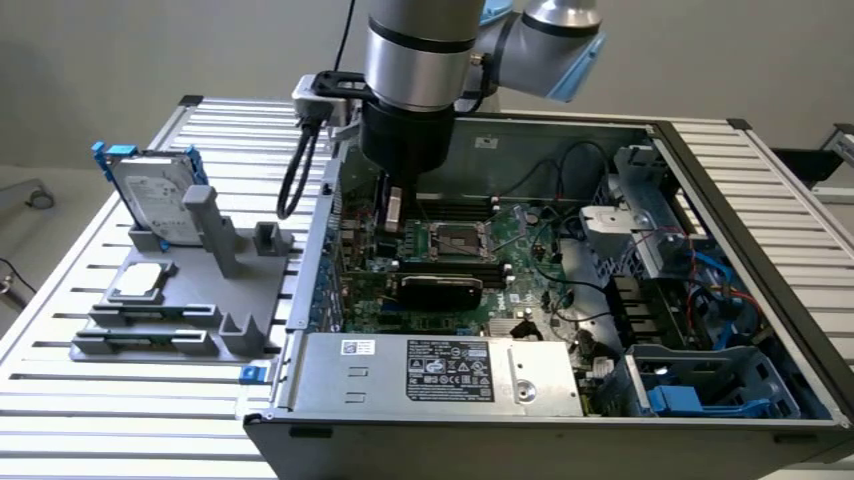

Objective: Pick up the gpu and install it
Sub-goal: 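Press down on the gpu until it lock into place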

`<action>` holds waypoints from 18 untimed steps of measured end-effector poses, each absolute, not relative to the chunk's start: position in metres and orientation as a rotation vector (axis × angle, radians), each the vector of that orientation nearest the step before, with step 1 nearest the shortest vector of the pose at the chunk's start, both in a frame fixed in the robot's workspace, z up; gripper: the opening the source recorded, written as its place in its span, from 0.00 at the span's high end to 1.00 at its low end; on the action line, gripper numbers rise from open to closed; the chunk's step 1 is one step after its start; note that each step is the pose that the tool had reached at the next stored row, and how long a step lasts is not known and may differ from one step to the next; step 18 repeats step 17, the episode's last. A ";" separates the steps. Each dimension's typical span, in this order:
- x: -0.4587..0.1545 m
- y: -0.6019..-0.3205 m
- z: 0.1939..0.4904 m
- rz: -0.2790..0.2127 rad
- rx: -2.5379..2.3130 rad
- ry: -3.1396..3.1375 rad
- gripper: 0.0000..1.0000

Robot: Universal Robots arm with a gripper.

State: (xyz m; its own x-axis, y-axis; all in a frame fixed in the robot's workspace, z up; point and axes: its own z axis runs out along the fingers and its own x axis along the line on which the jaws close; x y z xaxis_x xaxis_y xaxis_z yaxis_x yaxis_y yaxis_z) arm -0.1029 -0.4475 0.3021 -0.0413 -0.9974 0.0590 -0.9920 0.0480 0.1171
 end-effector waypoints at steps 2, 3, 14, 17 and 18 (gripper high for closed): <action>-0.100 -0.448 0.302 -0.052 2.095 -2.189 0.89; -0.099 -0.448 0.302 -0.045 2.100 -2.193 0.89; -0.091 -0.448 0.302 -0.028 2.119 -2.208 0.89; -0.091 -0.448 0.302 -0.028 2.119 -2.208 0.89; -0.091 -0.448 0.302 -0.028 2.119 -2.208 0.89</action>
